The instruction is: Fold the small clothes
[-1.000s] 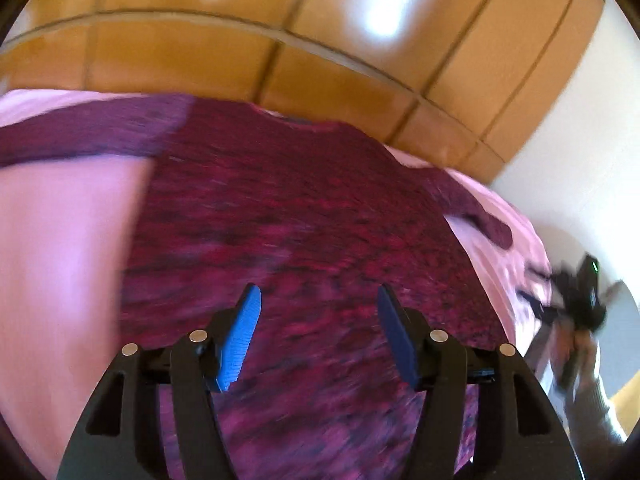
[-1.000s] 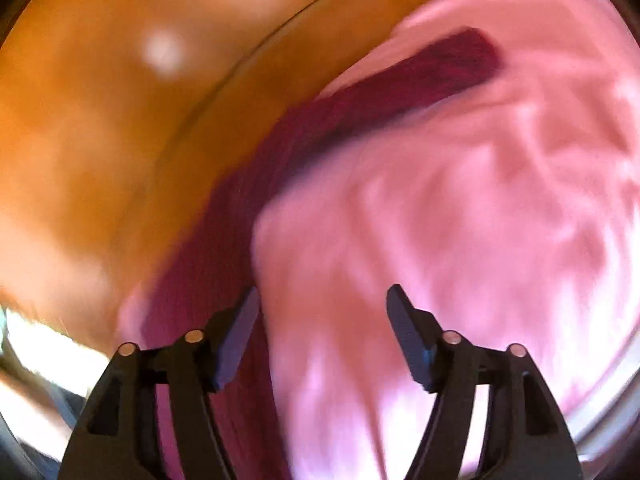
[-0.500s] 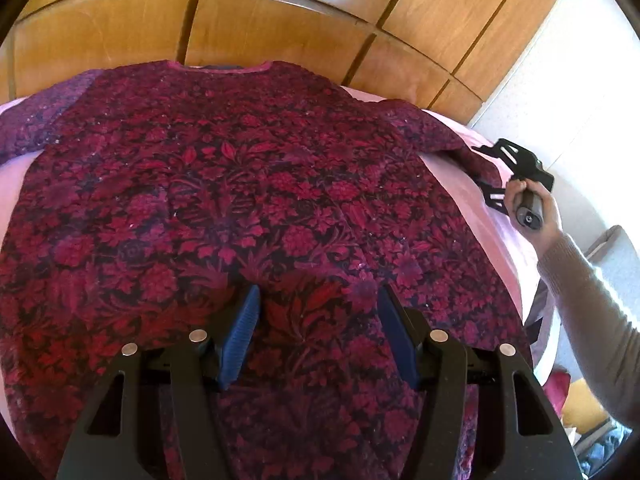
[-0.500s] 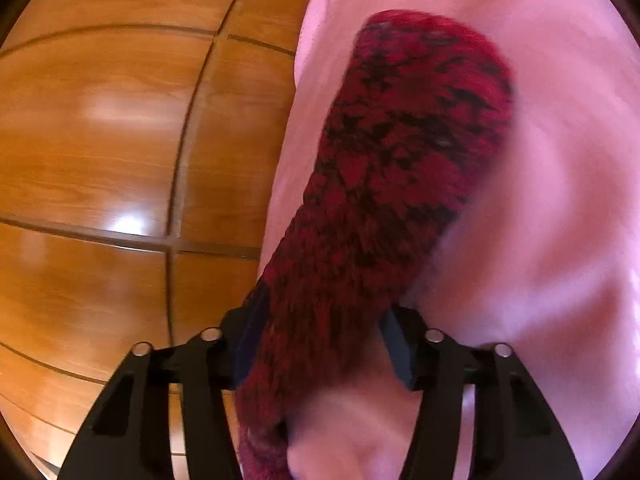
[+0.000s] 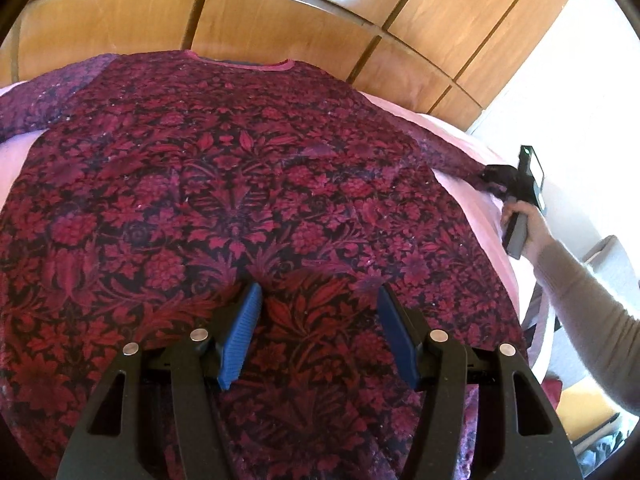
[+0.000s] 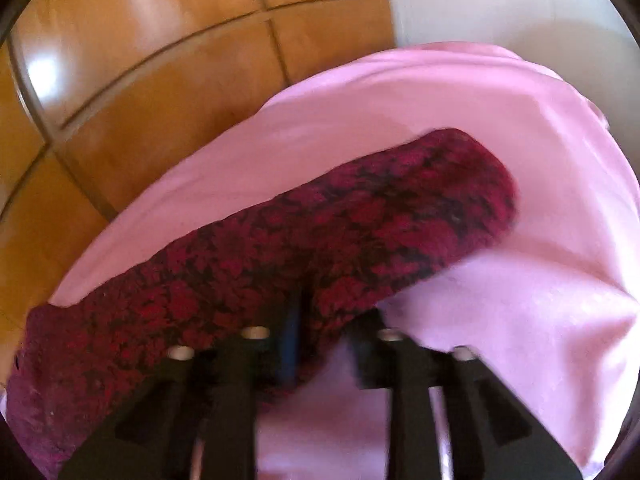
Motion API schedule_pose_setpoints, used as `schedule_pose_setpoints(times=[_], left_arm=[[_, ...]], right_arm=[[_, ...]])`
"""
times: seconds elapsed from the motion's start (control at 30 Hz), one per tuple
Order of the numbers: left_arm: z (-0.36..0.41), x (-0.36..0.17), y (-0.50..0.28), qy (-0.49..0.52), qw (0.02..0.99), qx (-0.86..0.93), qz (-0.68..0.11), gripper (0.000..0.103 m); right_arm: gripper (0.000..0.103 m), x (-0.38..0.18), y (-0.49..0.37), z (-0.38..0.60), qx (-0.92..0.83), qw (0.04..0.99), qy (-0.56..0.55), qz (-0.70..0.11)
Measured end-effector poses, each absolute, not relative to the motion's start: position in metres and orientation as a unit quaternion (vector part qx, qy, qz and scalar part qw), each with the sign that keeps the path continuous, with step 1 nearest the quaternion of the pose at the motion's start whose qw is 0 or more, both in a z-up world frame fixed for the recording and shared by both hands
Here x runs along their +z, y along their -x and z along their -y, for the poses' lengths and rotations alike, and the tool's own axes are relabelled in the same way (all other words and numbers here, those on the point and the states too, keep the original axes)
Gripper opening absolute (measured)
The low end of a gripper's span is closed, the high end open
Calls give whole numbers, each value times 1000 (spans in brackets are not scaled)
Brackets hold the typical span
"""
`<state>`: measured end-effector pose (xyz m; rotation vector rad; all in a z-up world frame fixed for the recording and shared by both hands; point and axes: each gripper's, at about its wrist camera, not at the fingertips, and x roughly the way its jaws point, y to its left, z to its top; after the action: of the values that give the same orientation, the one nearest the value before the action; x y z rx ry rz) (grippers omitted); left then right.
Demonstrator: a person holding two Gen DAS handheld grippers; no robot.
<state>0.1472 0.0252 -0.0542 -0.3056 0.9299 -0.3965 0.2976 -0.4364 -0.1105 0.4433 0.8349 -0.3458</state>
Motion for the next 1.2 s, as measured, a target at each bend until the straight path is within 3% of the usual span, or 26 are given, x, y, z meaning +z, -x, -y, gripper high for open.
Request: schedule_pose_setpoints(times=[0.03,0.2,0.43,0.6,0.67,0.7,0.73,0.77,0.83,0.97,1.07,1.2], left_arm=[[-27,-51,-145,147,865,-188,-442,59],[-55,-31,-127,155,886,-141,-414,59],[-124,-22,-95,173,900,-17,-400,59],[-153,-36,-68,180,887,14,-425,59],[-156,-49,-58,184,876,3,-446,49],[-153,-54,-54,180,875,-3,-450,38],[-150,-54,-52,175,877,-5,-447,27],[-148,-54,-49,174,879,-12,-445,20],[-146,-52,-46,183,880,-13,-438,14],[-137,-43,-36,178,885,-24,-430,13],[-132,-54,-32,168,877,-22,-450,13],[-140,-43,-37,181,880,4,-438,25]], right_arm=[[63,-107,-293,437,-165,877,-218,-396],[61,-80,-253,406,-36,886,-228,-403],[51,-96,-192,292,204,823,-218,-484],[51,-108,-141,237,261,797,-183,-513],[51,-109,-132,229,267,796,-173,-515],[50,-109,-123,225,267,798,-162,-515],[41,-110,-122,224,264,801,-153,-515],[23,-109,-121,222,260,804,-140,-516],[14,-99,-113,215,252,813,-110,-514],[12,-67,-103,209,239,850,-39,-468],[12,-85,-97,203,225,838,-28,-496],[13,-105,-98,201,220,827,-48,-516]])
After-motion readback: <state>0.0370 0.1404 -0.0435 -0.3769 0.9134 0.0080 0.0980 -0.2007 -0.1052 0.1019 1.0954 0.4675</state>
